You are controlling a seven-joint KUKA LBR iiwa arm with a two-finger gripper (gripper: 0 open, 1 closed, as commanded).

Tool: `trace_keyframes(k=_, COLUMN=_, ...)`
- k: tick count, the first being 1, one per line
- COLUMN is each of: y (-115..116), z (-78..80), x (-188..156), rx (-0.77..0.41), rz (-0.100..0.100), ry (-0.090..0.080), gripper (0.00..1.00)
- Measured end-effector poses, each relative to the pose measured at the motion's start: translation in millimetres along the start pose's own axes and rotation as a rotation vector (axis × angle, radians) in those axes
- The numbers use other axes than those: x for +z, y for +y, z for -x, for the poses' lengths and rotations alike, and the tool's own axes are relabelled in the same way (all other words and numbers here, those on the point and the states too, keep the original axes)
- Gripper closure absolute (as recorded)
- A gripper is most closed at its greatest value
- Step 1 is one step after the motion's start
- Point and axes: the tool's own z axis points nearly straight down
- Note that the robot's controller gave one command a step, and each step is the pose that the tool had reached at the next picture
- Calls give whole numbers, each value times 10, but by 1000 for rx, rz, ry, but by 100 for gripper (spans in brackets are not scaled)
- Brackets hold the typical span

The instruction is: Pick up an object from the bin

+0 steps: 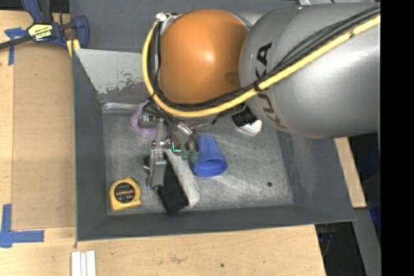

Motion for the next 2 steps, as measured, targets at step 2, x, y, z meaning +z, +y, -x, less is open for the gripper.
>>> trace_keyframes(k=2, y=239, z=-86, x=591, rx=-111, rz=2, ry=-10, gripper=0)
